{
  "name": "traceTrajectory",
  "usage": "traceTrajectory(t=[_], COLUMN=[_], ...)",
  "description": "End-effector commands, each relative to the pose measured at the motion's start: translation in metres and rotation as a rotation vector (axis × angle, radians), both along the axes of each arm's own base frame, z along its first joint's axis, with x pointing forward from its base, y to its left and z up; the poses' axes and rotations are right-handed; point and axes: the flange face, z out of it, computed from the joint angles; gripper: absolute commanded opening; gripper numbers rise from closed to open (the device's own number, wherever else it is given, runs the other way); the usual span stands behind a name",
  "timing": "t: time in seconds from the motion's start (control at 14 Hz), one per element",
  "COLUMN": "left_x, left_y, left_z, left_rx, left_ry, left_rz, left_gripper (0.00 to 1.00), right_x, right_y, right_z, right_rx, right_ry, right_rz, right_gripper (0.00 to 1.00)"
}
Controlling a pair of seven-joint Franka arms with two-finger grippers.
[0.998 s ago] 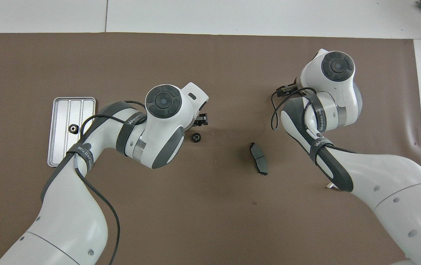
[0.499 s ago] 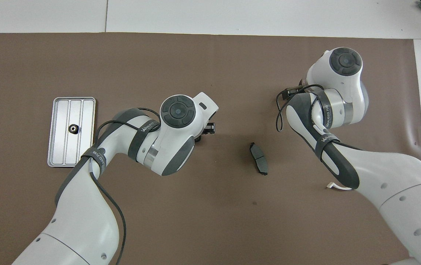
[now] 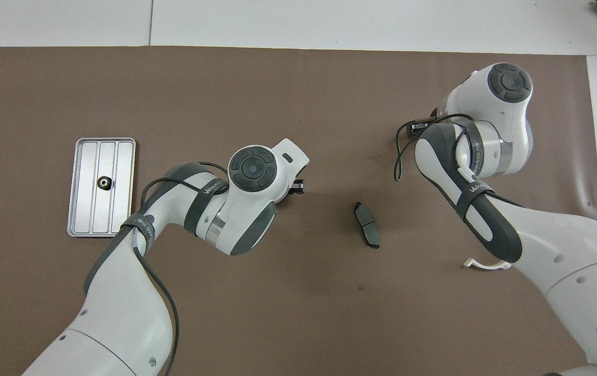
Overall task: Pick bearing gear from pile to tray
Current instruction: 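Grasp the second bearing with the left gripper while the right gripper grasps another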
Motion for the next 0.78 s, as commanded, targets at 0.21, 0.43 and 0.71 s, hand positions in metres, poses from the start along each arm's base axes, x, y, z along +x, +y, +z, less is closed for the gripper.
traceTrajectory(t=[0.21,0.43,0.71], left_x=[-0.0012,0.0001,-0.0016], left_y=[-0.0001,0.0002,0.0001], left_z=[-0.0017,-0.0008,-0.0031], left_rx=[-0.004,-0.009,-0.008], left_ry=[-0.041,-0.049,-0.048], left_rz=[0.001,-0.002,-0.006], left_gripper=[0.70,0.63,0.54], right_x=[0.0071,0.0086,0.0104], right_y=[-0.0010,-0.0009,0.0002], right_z=[0.0016,0.0031,0.0020], right_rx=[0.039,0.042,0.050], right_ry=[-0.034,-0.050,-0.078], right_rz=[0.005,0.002,-0.003], right_gripper=[0.48,0.48,0.49])
